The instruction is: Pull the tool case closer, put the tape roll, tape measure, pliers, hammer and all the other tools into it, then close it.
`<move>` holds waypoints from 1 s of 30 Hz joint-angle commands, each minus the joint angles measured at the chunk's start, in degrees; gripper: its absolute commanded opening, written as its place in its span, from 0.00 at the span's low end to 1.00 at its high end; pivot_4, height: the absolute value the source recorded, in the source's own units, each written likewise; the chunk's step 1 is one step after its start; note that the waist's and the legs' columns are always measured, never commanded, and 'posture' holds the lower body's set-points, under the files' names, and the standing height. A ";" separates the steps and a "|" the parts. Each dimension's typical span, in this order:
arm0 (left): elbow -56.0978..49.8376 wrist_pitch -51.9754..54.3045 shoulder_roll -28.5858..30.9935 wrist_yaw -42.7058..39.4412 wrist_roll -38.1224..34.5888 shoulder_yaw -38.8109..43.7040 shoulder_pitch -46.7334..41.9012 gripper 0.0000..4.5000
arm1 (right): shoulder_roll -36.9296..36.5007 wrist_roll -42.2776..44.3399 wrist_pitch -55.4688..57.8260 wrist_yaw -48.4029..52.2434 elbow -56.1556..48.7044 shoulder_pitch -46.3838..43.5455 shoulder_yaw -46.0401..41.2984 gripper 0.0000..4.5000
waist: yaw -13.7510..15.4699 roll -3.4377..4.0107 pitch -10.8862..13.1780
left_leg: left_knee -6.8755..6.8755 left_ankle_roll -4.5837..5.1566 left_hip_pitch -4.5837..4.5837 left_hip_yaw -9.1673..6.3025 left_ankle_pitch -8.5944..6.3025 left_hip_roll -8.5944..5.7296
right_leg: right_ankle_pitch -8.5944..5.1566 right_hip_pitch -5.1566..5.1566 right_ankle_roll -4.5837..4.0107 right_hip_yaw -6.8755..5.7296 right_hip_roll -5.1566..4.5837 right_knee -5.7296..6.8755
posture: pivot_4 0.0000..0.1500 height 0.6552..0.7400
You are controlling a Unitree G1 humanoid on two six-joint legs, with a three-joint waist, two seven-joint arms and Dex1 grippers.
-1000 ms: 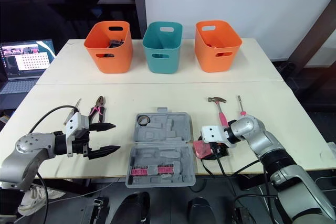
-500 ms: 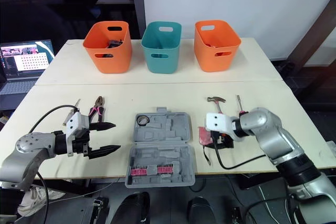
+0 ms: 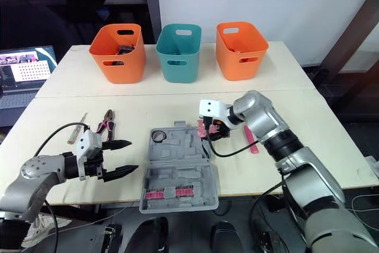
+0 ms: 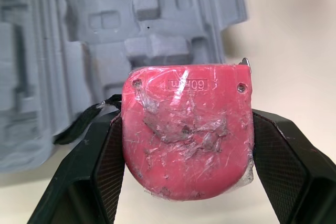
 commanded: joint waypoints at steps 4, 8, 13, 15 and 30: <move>-3.12 -0.05 0.42 1.77 -0.39 1.61 1.69 1.00 | 4.54 -3.86 -11.87 -3.87 14.00 -4.28 0.58 0.66 | -0.14 0.02 0.01 | 0.02 -0.01 0.01 0.00 0.00 0.00 | 0.00 0.01 0.00 0.01 0.00 0.01 | 1.00 1.00; -4.47 0.73 0.62 2.07 -0.70 1.44 2.96 1.00 | 7.30 -4.56 -15.49 -3.99 19.35 -5.57 0.46 0.66 | -0.37 0.03 0.02 | -0.02 -0.01 0.04 0.00 0.00 0.01 | 0.01 -0.01 0.01 0.01 0.03 0.04 | 1.00 1.00; -4.97 0.76 0.58 2.57 -0.51 1.54 3.47 1.00 | 9.55 -6.92 -20.12 -5.02 25.54 -7.76 1.30 0.66 | -0.38 0.04 0.02 | -0.01 -0.01 0.06 0.00 0.01 0.01 | 0.01 0.02 0.01 0.01 0.03 0.05 | 1.00 1.00; -5.08 0.71 0.58 2.70 -0.40 1.52 3.74 1.00 | 10.50 -7.57 -20.97 -4.79 26.97 -8.65 1.33 0.66 | -0.40 0.03 0.02 | -0.01 -0.02 0.08 0.00 0.01 0.01 | 0.00 0.03 0.00 0.01 0.03 0.05 | 1.00 1.00; -3.29 -1.08 0.05 3.11 0.76 0.62 4.05 1.00 | 12.17 -9.46 -23.07 -2.75 29.11 -9.69 0.52 0.66 | -0.41 0.07 0.03 | -0.04 -0.03 0.09 0.00 0.01 0.02 | 0.01 0.01 0.01 0.01 0.05 0.07 | 1.00 1.00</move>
